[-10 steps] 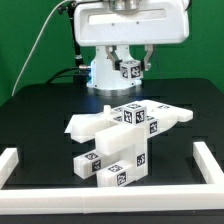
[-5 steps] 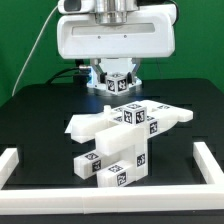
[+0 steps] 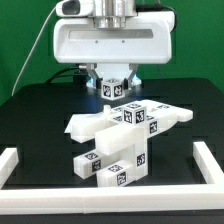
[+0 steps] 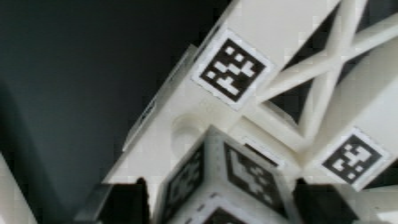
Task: Assemble chair
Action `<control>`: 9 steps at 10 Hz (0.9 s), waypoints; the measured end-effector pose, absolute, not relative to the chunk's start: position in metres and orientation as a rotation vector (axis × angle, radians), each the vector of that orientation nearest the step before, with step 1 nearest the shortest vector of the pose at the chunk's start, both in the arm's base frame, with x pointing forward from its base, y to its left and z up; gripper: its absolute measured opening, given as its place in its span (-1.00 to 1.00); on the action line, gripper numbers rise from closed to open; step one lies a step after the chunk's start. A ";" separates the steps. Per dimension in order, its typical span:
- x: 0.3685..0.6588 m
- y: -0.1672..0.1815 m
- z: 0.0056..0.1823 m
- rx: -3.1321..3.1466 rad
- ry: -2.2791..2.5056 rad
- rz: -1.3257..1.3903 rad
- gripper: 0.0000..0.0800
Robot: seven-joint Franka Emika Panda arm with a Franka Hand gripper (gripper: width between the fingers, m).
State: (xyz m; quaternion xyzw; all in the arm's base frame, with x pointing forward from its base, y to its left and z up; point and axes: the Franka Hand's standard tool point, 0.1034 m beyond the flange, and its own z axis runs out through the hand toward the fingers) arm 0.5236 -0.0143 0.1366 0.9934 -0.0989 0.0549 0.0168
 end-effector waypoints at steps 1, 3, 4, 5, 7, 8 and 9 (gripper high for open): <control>0.521 -0.016 0.131 3.082 -0.308 0.179 -0.02; 0.519 -0.018 0.127 3.076 -0.308 0.185 -0.02; 0.518 -0.019 0.126 3.076 -0.310 0.188 -0.02; 0.516 -0.019 0.125 3.075 -0.310 0.182 -0.02; 0.516 -0.020 0.122 3.072 -0.309 0.179 -0.02; 0.516 -0.020 0.121 3.070 -0.309 0.176 -0.02; 0.516 -0.020 0.120 3.069 -0.307 0.174 -0.02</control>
Offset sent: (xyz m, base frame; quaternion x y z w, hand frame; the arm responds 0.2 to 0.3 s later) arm -0.0079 -0.0075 -0.0081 0.0045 0.0045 -0.0007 1.0000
